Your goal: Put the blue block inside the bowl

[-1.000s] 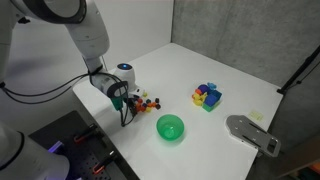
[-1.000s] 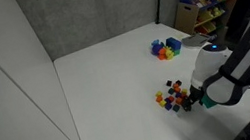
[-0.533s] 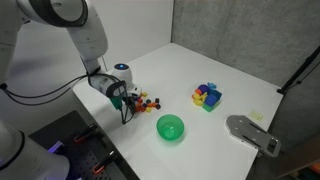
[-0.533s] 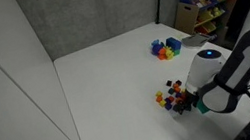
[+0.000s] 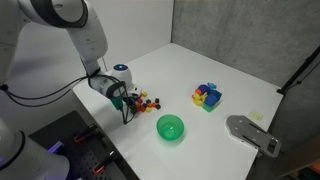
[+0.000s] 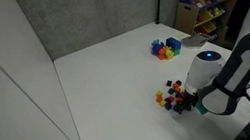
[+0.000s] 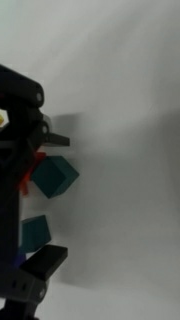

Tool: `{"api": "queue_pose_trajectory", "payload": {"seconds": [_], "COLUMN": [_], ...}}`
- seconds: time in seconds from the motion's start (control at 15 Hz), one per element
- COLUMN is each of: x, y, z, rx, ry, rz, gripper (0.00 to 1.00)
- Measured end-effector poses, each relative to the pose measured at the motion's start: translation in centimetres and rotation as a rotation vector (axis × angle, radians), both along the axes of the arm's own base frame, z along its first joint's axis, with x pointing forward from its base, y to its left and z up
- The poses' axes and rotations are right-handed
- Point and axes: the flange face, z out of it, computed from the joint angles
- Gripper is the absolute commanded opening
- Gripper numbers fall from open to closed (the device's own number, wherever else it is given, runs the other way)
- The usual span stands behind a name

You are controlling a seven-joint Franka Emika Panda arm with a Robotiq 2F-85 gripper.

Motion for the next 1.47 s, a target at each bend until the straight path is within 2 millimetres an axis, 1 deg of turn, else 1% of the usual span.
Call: {"api": "queue_pose_trajectory", "payload": {"seconds": [0.13, 0.27, 0.4, 0.6, 0.67, 0.87, 1.07, 1.27, 1.47], "x": [0.1, 0.3, 0.4, 0.6, 0.7, 0.9, 1.7, 2.8, 4.0], "y": [-0.4, -1.0, -1.4, -1.6, -1.6, -1.6, -1.8, -2.5, -3.9], "z": [0.0, 0.0, 0.0, 0.1, 0.1, 0.4, 1.5, 3.7, 6.7], "rx": [-0.001, -0.002, -0.002, -0.001, 0.000, 0.002, 0.009, 0.018, 0.026], "ry": [-0.001, -0.001, -0.002, -0.006, -0.008, -0.020, -0.040, -0.043, -0.014], "rz": [-0.004, -0.009, -0.015, -0.019, -0.019, -0.018, -0.017, -0.024, -0.034], "gripper": [0.74, 0.58, 0.40, 0.18, 0.15, 0.15, 0.15, 0.15, 0.15]}}
